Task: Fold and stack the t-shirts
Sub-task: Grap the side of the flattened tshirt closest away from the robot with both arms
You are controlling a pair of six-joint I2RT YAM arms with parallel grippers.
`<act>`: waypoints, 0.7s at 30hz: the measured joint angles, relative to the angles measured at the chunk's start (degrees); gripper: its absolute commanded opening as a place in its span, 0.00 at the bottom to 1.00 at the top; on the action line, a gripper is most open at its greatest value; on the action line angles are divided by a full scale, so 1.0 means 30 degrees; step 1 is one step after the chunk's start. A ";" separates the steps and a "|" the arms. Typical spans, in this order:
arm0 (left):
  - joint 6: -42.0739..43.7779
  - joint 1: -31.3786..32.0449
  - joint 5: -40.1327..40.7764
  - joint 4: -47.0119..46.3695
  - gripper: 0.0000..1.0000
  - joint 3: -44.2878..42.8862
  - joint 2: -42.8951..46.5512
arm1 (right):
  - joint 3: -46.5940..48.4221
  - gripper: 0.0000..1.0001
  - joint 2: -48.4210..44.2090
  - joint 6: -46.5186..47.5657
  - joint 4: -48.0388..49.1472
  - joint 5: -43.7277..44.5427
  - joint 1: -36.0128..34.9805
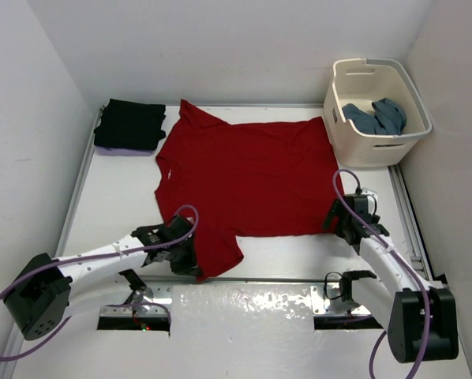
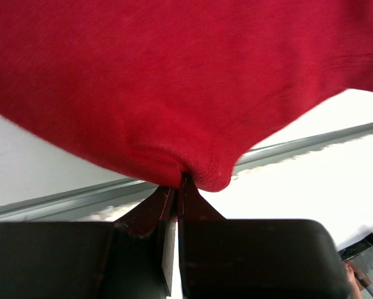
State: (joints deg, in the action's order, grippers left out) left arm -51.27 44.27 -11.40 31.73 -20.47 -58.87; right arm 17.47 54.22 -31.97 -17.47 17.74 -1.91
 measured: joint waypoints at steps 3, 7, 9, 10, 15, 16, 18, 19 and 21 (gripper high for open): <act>0.0080 0.0000 -0.0007 0.0015 0.00 -0.0466 0.0058 | 0.0000 0.90 0.0357 -0.0437 0.0692 -0.0510 0.0095; 0.0153 0.0000 0.0015 0.0168 0.00 -0.0648 0.0160 | 0.0007 0.83 0.1195 -0.0947 0.1413 -0.0670 0.0357; 0.0160 0.0000 0.0015 0.0350 0.00 -0.0648 0.0262 | 0.0007 0.81 0.1632 -0.1078 0.1515 -0.0794 0.0750; 0.0189 0.0000 0.0015 0.0408 0.00 -0.0648 0.0321 | 0.0000 0.77 0.1843 -0.1137 0.1588 -0.0838 0.1078; 0.0430 0.0000 -0.0044 0.0415 0.00 -0.0648 0.0568 | -0.0525 0.44 0.2361 -0.1341 0.3002 -0.0852 0.2135; 0.0495 0.0000 -0.0073 0.0423 0.00 -0.0648 0.0590 | -0.0576 0.40 0.2477 -0.1268 0.3381 -0.0889 0.2157; 0.0656 0.0000 -0.0080 0.0444 0.00 -0.0648 0.0597 | -0.0656 0.32 0.2812 -0.1311 0.4167 -0.1005 0.2244; 0.0772 0.0000 -0.0080 0.0503 0.00 -0.0648 0.0612 | -0.0729 0.30 0.2943 -0.1333 0.4597 -0.1115 0.2273; 0.0969 0.0000 -0.0117 0.0619 0.00 -0.0678 0.0692 | -0.0954 0.17 0.2943 -0.1333 0.5209 -0.1377 0.2280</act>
State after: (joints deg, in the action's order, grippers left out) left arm -48.36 44.27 -11.75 33.58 -22.50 -56.80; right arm 14.61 63.05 -35.97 -1.85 13.61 4.93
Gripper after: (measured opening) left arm 0.009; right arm 0.291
